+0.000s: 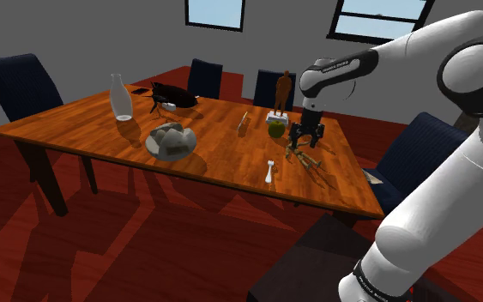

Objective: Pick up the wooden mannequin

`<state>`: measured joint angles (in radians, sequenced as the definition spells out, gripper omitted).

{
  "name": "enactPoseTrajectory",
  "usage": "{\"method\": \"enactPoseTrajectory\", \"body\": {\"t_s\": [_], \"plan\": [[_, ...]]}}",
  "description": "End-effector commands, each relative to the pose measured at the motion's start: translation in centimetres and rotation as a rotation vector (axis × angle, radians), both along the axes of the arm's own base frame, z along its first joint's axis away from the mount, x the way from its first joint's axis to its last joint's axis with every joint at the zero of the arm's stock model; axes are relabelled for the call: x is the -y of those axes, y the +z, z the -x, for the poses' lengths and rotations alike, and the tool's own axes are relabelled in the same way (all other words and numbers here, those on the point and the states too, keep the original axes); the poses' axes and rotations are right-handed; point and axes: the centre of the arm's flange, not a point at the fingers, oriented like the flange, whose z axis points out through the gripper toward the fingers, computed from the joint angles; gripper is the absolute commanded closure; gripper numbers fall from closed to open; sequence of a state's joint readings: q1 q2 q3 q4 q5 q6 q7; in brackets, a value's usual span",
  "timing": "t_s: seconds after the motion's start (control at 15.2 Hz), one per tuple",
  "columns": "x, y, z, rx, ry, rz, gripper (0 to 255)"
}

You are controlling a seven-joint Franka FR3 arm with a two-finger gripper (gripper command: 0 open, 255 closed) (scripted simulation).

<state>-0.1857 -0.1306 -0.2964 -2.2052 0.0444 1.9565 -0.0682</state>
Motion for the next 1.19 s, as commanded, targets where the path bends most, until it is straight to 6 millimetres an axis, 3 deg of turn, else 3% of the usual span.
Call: {"method": "enactPoseTrajectory", "body": {"t_s": [0.0, 0.59, 1.12], "plan": [[2.3, -1.6, -0.7, 0.001, -0.033, -0.005, 0], [12.7, -7.4, -3.5, 0.003, -0.181, -0.032, 0], [13.0, -11.5, -3.6, 0.003, -0.185, -0.033, 0]]}}
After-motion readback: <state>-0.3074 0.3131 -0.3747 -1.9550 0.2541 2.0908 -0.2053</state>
